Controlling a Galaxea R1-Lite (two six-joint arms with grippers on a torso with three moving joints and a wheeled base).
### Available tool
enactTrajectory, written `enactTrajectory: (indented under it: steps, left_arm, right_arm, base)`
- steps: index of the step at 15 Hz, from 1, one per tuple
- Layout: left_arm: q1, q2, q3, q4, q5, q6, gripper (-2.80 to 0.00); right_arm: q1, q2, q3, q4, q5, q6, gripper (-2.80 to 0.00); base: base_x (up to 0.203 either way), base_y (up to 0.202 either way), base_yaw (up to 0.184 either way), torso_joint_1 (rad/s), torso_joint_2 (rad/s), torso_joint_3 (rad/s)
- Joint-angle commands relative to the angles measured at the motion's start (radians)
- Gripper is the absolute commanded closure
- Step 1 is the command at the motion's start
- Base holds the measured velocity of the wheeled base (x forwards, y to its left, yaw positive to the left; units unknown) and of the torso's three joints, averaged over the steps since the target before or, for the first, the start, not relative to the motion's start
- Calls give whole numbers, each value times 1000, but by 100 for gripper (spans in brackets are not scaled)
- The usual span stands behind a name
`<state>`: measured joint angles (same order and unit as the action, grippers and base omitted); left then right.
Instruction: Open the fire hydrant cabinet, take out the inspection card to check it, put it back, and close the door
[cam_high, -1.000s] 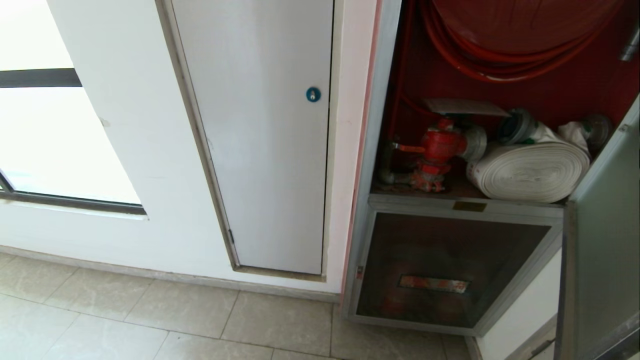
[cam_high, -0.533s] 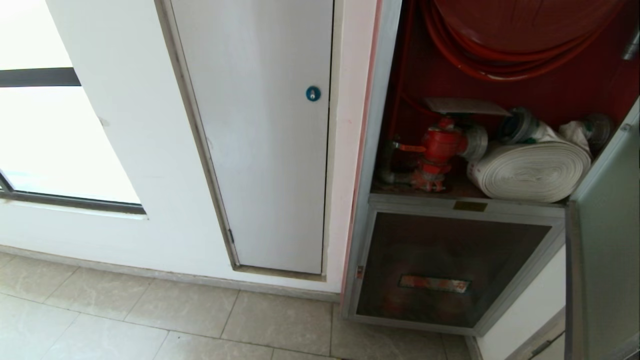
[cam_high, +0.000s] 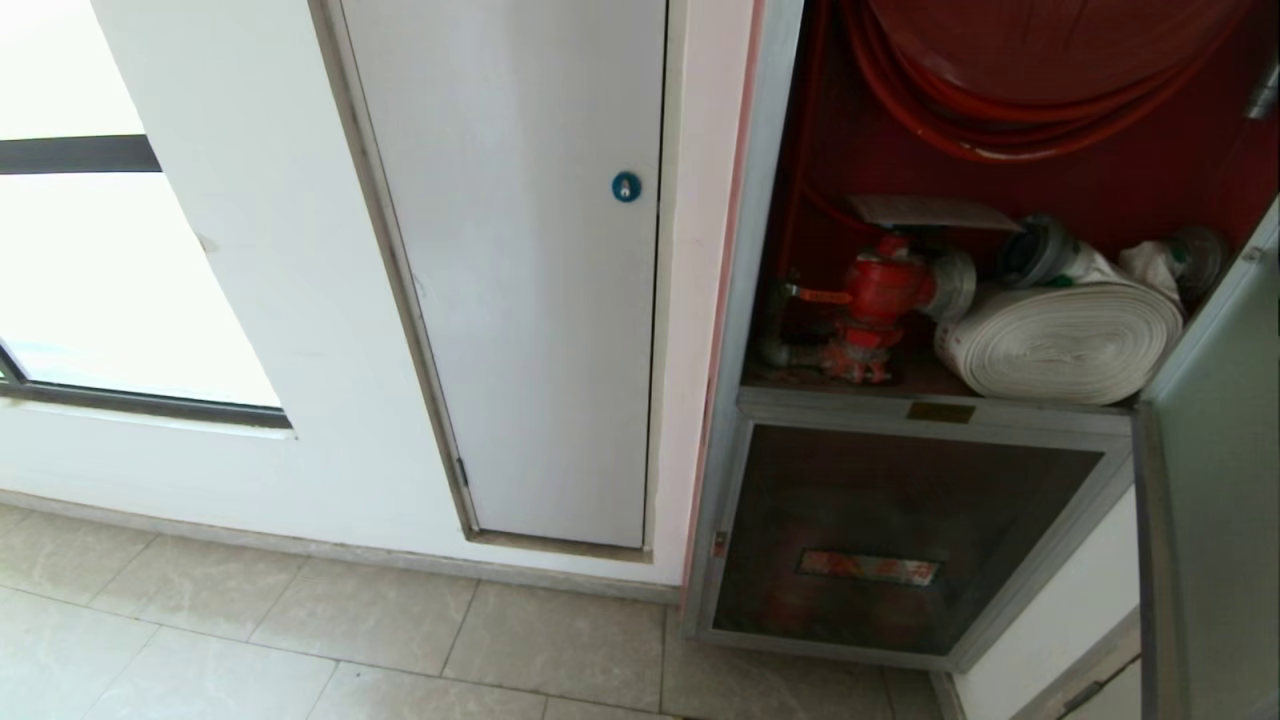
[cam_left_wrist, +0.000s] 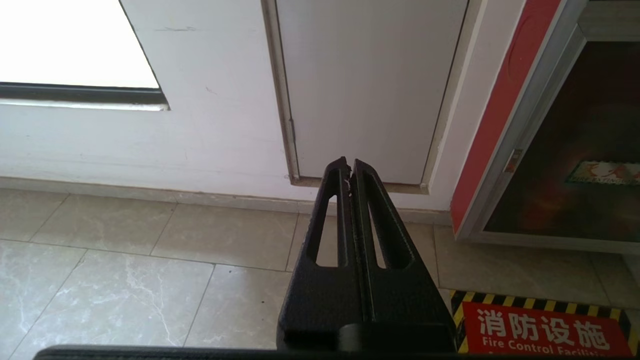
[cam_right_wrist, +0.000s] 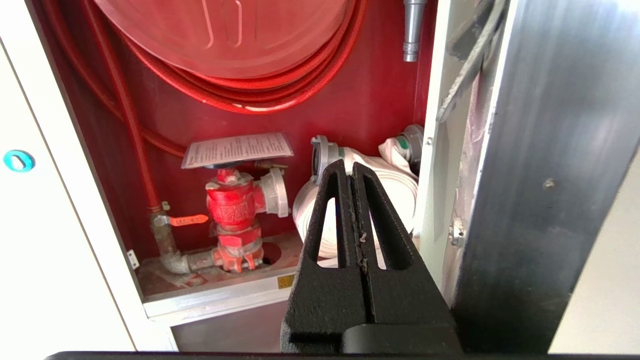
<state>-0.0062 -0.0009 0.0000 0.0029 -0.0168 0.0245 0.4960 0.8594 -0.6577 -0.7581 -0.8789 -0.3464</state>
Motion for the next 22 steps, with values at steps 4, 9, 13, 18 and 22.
enactTrajectory:
  steps: [4,9,13,18,22]
  left_arm:
    - [0,1,0,0,0,0,0]
    - [0,1,0,0,0,0,0]
    - [0,1,0,0,0,0,0]
    - [0,1,0,0,0,0,0]
    - [0,1,0,0,0,0,0]
  right_arm:
    - [3,-37,3,-1,6,-17,0]
    - [3,-68,10,-1,6,-51,0]
    - [1,-92,7,46,6,-56,0]
    - [0,-110,7,49,3,-63,0]
    - [-17,-128,6,70,1,-63,0]
  base:
    - [0,0,0,0,0,0]
    - [0,0,0,0,0,0]
    - [0,0,0,0,0,0]
    - [0,0,0,0,0,0]
    - [0,0,0,0,0,0]
